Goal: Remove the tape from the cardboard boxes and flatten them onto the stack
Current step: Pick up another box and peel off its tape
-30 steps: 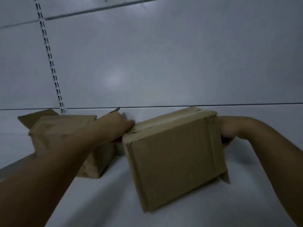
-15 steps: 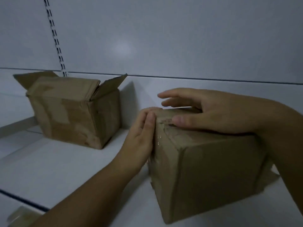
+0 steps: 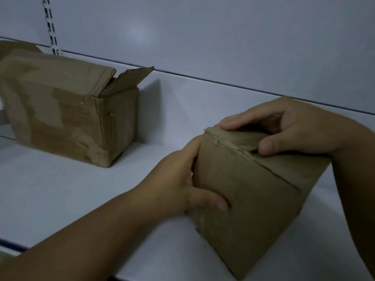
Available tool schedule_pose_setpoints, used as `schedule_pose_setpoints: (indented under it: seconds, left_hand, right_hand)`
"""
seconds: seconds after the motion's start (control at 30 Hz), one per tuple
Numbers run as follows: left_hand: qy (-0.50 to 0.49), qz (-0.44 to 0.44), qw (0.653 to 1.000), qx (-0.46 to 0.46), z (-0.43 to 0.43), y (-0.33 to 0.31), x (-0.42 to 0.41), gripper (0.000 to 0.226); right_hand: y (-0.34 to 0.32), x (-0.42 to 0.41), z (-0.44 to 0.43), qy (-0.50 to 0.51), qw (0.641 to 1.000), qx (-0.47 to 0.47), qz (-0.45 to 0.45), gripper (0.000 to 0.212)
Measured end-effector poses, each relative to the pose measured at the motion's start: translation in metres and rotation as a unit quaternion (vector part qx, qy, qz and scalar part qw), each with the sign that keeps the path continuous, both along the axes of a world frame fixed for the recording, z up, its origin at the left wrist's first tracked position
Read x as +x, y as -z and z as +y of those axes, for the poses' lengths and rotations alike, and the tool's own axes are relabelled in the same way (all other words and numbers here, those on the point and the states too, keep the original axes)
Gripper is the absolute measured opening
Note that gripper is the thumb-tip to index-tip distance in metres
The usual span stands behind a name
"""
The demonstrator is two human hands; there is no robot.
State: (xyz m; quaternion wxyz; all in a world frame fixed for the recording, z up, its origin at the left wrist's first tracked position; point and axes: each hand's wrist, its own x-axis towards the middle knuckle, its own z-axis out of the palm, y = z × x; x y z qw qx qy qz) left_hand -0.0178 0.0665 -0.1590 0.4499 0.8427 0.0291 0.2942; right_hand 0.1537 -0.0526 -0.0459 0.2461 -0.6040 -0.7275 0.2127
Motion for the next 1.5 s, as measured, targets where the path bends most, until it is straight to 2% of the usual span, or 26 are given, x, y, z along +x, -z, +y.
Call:
schedule_pose_setpoints:
  seconds: [0.1,0.2,0.27,0.33,0.4,0.47,0.53,0.7,1.0,1.07,1.13,1.23,1.3,1.33,1.4,1.47,1.5]
  left_hand:
    - [-0.014,-0.017,1.0,0.01,0.002,0.002,0.001,0.089]
    - [-0.001,-0.035,0.999,-0.02,0.002,0.003,0.001,0.08]
    - [0.005,-0.054,0.998,-0.021,0.001,0.003,0.0,0.071]
    - [-0.036,-0.098,0.995,0.002,0.0,0.001,0.001,0.063]
    - [-0.117,-0.177,0.977,0.017,0.0,-0.002,0.0,0.053]
    - [-0.184,-0.251,0.947,0.083,-0.001,-0.005,-0.003,0.03]
    - [-0.197,-0.285,0.932,0.106,-0.003,-0.004,-0.005,0.018]
    - [-0.112,-0.266,0.957,0.008,-0.009,-0.005,-0.003,0.041]
    - [-0.118,-0.246,0.962,-0.029,-0.007,-0.003,-0.001,0.035]
    - [-0.118,-0.245,0.962,-0.037,-0.008,-0.005,-0.004,0.034]
    - [-0.152,-0.24,0.959,-0.002,-0.011,-0.011,-0.004,0.032]
    - [-0.212,-0.195,0.957,0.024,-0.018,-0.034,-0.006,0.026]
    - [-0.19,-0.086,0.975,0.076,-0.027,-0.049,-0.007,0.048]
    - [-0.156,-0.013,0.98,0.119,-0.029,-0.059,-0.006,0.061]
    - [-0.03,0.131,0.964,0.23,-0.006,-0.076,0.004,0.077]
    - [0.146,0.18,0.92,0.317,0.034,-0.079,0.005,0.078]
    - [0.204,0.205,0.906,0.31,0.049,-0.08,0.006,0.071]
  right_hand:
    - [0.001,-0.001,0.0,0.003,1.0,0.013,-0.002,0.053]
    - [0.001,-0.004,0.0,-0.001,1.0,0.02,-0.01,0.046]
    - [0.0,-0.005,-0.001,0.005,0.999,0.042,-0.008,0.037]
    - [-0.001,-0.006,-0.001,0.02,0.996,0.088,0.006,0.024]
    - [0.0,-0.01,0.0,0.027,0.992,0.127,-0.004,0.007]
    - [0.003,-0.017,0.005,0.029,0.985,0.157,-0.064,0.009]
    - [0.005,-0.024,0.009,0.024,0.973,0.194,-0.124,0.014]
    - [0.006,-0.029,0.012,0.018,0.951,0.253,-0.176,0.019]
    - [0.01,-0.032,0.014,0.084,0.921,0.29,-0.244,0.031]
    - [0.01,-0.032,0.015,0.078,0.919,0.301,-0.241,0.031]
    - [0.009,-0.033,0.015,0.079,0.916,0.342,-0.194,0.028]
    - [0.009,-0.036,0.013,0.102,0.897,0.426,-0.067,0.031]
    - [0.007,-0.038,0.011,0.112,0.909,0.401,-0.028,0.04]
    - [0.003,-0.035,0.009,0.122,0.919,0.374,0.004,0.044]
    - [-0.012,-0.022,-0.004,0.154,0.939,0.302,0.063,0.047]
    - [-0.026,0.001,-0.021,0.177,0.962,0.201,0.047,0.044]
    - [-0.031,0.013,-0.031,0.184,0.971,0.154,0.016,0.043]
